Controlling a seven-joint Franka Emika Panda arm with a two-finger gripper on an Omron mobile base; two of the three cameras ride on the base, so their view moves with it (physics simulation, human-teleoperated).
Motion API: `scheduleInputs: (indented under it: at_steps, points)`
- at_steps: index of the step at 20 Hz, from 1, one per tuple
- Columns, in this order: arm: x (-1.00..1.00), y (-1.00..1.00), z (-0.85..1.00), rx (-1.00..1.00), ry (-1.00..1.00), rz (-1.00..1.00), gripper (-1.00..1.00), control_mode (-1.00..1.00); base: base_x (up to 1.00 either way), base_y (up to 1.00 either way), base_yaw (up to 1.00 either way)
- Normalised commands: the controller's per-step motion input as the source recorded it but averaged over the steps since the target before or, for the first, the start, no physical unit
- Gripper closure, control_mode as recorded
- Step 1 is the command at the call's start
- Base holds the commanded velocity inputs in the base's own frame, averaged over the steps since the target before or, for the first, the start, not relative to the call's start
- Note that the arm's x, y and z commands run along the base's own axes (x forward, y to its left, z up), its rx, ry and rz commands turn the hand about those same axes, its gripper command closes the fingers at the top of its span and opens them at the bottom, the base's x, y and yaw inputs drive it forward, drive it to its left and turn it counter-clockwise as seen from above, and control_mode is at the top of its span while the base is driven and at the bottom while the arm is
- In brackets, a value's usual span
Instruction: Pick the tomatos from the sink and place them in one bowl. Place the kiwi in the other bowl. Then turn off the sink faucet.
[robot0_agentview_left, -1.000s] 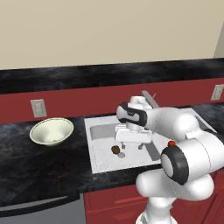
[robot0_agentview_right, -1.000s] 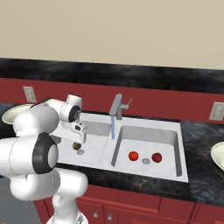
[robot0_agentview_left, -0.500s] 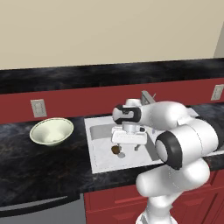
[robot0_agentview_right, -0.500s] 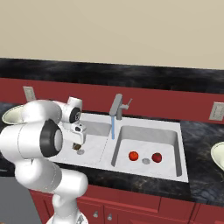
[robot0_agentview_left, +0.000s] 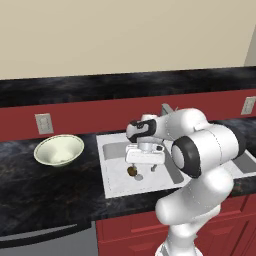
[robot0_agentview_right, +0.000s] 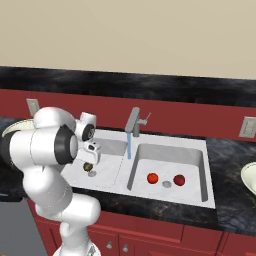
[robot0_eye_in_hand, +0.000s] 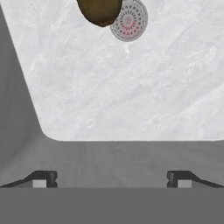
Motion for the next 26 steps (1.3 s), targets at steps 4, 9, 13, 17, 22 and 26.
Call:
scheduleInputs:
  at_steps: [4,9,13,17,22,26]
  points:
    - [0.32,0.05,-0.30,0.00,0.01,0.00,-1.00,-1.00,0.00,0.00,0.00]
    - [0.29,0.14,-0.28,0.00,0.00,0.00,-1.00,-1.00,0.00,0.00,0.00]
    - [0.30,0.05,-0.27,0.00,0.00,0.00,-1.00,-1.00,0.00,0.00,0.00]
    - [0.26,0.00,-0.26,0.00,0.00,0.00,-1.00,-1.00,0.00,0.00,0.00]
    - [0.29,0.01,-0.29,0.00,0.00,0.00,-1.00,-1.00,0.00,0.00,0.00]
    - [0.30,0.03,-0.28,0.00,0.00,0.00,-1.00,-1.00,0.00,0.00,0.00]
